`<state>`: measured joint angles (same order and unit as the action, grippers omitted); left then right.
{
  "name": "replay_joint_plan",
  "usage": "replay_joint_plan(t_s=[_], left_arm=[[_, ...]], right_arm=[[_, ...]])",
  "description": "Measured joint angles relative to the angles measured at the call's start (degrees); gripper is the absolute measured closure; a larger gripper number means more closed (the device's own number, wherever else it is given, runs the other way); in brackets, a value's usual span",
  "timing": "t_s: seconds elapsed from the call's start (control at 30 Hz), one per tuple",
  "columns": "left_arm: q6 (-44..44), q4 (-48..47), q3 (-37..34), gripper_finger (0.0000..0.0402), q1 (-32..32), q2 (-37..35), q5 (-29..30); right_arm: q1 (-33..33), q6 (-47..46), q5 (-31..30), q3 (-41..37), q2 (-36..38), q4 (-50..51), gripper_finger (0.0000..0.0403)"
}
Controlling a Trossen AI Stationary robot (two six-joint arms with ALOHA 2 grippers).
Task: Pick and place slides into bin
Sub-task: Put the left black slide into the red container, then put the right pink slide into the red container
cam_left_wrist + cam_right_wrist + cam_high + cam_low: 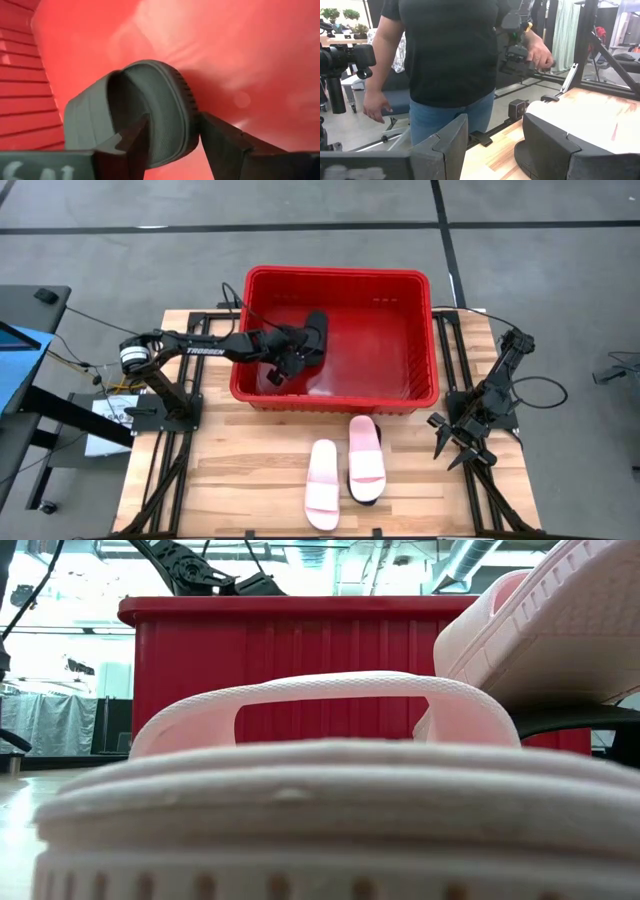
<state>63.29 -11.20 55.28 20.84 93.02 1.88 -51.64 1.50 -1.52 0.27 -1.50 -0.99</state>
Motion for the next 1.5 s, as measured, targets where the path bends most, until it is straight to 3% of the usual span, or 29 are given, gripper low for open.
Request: replay_joint_plan(t_s=[0.57, 0.93, 1.23, 1.5], left_arm=[[-2.27, 0.48, 0.07, 0.0241, -1.81, -0.03, -2.16], [-3.34, 1.08, 4.05, 0.0241, -1.88, -1.68, 9.16], [-14.47, 1.22, 14.08, 0.0241, -1.90, -6.95, 9.10], [-35.15, 1.34, 20.92, 0.0241, -1.90, -16.58, 6.86]], right_arm=[[0.00, 0.01, 0.00, 0.00, 0.00, 0.02, 0.0219], [0.00, 0.00, 0.00, -0.01, 0.01, 0.02, 0.0219], [0.01, 0.00, 0.00, -0.02, 0.02, 0.02, 0.0219], [0.00, 0.00, 0.00, -0.01, 0.01, 0.02, 0.0219]])
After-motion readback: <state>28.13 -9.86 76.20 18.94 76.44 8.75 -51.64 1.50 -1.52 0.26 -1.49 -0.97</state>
